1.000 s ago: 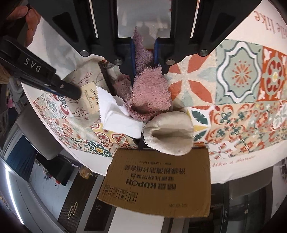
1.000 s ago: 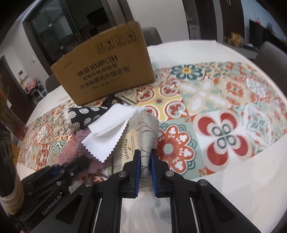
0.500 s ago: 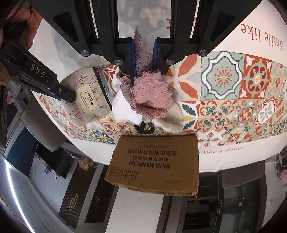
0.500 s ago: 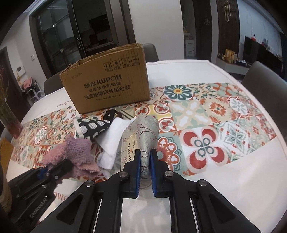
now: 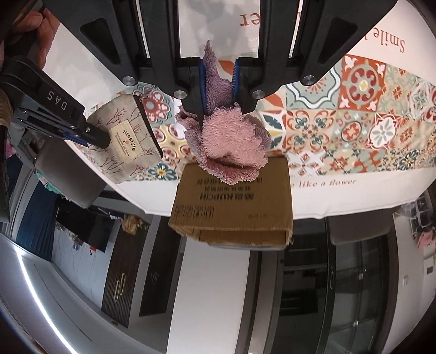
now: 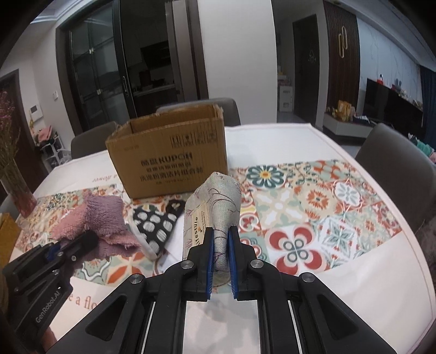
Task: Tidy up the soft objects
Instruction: 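Lift and carry the towel and pouch in both grippers over the box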
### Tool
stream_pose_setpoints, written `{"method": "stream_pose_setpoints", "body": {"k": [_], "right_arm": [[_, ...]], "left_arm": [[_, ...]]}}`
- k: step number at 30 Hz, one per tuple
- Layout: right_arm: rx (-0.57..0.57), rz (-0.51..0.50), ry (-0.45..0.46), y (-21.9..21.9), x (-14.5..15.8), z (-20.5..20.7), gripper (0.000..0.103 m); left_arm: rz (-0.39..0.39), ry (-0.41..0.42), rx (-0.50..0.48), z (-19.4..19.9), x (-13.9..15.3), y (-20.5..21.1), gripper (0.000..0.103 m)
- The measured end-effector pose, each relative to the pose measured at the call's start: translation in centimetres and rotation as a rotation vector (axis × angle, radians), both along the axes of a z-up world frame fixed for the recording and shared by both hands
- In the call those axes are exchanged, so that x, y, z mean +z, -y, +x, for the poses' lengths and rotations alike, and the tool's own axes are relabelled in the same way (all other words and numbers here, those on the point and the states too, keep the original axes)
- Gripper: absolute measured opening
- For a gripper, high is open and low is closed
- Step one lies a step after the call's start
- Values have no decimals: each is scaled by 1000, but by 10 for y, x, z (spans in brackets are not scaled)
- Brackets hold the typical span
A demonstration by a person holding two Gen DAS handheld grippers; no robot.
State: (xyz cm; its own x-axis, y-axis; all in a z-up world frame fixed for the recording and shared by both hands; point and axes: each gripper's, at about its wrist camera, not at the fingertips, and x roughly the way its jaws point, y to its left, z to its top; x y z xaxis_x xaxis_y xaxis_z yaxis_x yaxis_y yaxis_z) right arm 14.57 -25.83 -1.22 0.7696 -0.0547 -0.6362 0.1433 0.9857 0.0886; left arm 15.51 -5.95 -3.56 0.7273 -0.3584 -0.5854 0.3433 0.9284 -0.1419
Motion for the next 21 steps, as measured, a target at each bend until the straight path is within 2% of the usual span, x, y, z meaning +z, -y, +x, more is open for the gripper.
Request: {"method": "stream_pose_setpoints", "body": {"k": [5,11,21], "right_arm": [[14,-6,34,-5,10,-2,11],[25,3,52,-8,16,-1,11],[34,11,129,-12,40,16,11]], "left_arm": [[-5,35,5,-4,9,-5,16],[-11,32,18,-3,12,-7,16],[8,119,41,15,41,-9,16]]}}
